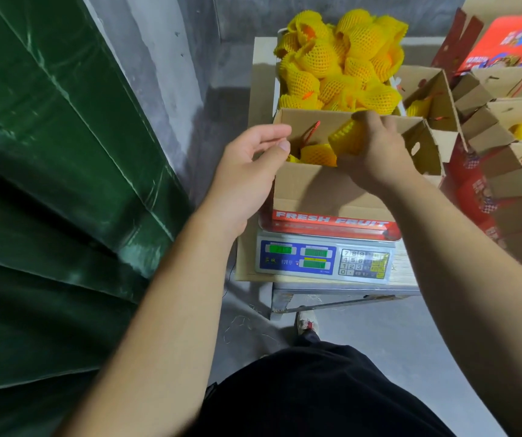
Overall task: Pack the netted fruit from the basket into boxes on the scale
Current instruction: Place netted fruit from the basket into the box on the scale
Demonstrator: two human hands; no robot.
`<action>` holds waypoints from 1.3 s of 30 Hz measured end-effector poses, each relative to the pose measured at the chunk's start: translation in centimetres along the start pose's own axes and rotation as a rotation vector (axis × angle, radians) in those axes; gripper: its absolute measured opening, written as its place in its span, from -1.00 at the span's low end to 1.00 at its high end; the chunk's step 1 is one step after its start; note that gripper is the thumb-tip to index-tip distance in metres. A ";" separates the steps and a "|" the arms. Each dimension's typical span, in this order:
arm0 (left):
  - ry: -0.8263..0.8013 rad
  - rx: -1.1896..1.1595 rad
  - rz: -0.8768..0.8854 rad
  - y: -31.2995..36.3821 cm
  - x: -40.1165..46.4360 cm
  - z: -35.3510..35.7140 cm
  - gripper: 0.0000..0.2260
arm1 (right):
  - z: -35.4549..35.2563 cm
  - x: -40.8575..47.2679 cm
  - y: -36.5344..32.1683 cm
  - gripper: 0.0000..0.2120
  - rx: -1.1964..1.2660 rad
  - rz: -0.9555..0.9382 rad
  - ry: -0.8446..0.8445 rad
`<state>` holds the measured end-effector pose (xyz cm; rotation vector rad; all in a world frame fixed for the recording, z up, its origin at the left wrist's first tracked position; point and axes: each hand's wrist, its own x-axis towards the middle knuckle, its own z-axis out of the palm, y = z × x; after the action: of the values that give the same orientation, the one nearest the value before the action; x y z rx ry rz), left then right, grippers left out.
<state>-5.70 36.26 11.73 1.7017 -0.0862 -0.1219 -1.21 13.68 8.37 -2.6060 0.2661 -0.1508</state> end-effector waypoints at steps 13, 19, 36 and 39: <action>-0.012 0.010 -0.035 -0.2 -0.3 -0.6 -0.81 | 2.0 -1.7 -2.0 -0.26 -0.111 -0.159 -0.134; -0.008 -0.009 -0.034 -0.2 -0.3 -0.6 -0.80 | 2.1 -2.5 -3.3 -0.36 -0.003 -0.244 -0.096; -0.046 -0.014 -0.060 1.3 6.1 4.4 -0.79 | 0.5 3.3 -1.0 -0.47 0.115 -0.336 -0.091; -0.055 -0.007 -0.048 2.3 9.4 5.7 -0.79 | -0.3 6.6 0.4 -0.50 0.142 -0.320 -0.078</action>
<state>2.89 29.20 13.01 1.6943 -0.0858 -0.2050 5.15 11.74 8.83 -2.4891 -0.1852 -0.1710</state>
